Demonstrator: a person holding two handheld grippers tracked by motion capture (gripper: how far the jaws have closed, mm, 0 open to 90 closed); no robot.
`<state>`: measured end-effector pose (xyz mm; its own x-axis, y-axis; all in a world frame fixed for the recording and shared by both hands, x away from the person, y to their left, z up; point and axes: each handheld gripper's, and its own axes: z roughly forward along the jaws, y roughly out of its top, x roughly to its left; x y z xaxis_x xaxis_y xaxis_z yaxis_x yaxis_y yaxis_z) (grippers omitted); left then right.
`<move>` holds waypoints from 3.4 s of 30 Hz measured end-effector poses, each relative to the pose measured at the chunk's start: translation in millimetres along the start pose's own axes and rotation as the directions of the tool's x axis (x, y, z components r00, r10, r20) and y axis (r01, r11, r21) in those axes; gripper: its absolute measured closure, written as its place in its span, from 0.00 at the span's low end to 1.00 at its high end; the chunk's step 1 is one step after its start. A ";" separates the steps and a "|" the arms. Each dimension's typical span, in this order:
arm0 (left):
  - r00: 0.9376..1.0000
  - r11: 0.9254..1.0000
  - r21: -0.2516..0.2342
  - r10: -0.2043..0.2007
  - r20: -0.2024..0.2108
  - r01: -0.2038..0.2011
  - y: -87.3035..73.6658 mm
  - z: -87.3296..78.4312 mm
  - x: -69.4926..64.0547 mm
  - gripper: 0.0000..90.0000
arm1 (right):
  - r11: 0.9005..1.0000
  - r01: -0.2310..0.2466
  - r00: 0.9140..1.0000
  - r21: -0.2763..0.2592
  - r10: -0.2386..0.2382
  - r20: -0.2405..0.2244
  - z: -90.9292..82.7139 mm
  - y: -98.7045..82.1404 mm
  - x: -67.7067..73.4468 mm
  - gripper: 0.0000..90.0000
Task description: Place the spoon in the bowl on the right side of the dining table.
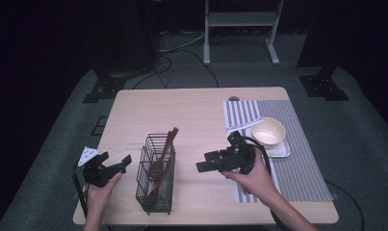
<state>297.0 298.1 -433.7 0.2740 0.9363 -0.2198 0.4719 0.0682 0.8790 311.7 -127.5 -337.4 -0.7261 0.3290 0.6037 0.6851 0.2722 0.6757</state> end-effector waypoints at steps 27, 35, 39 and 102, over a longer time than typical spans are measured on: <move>1.000 1.000 -0.003 0.000 0.005 0.000 0.4 0.1 -0.7 0.00 | 0.998 -0.010 1.000 0.066 0.011 -0.021 43.0 28.1 -2.2 0.27; 1.000 1.000 -0.004 -0.003 0.003 0.003 0.4 -0.1 -0.2 0.00 | 0.997 -0.003 1.000 0.082 0.005 -0.018 55.1 33.8 -1.1 0.28; 1.000 1.000 -0.005 -0.002 0.003 0.002 0.6 -0.4 0.0 0.00 | 0.996 0.000 1.000 0.090 0.002 -0.019 60.9 35.4 -0.8 0.28; 1.000 1.000 -0.013 -0.004 0.001 0.004 1.4 -1.4 0.8 0.00 | 0.987 -0.022 1.000 0.157 0.021 0.012 95.8 37.2 -6.8 0.87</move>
<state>296.7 299.4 -432.1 0.2726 0.9358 -0.2237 0.4620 0.0766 0.8836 347.6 -33.0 -356.8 -0.7112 0.3453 0.6124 0.7016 0.4035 0.5873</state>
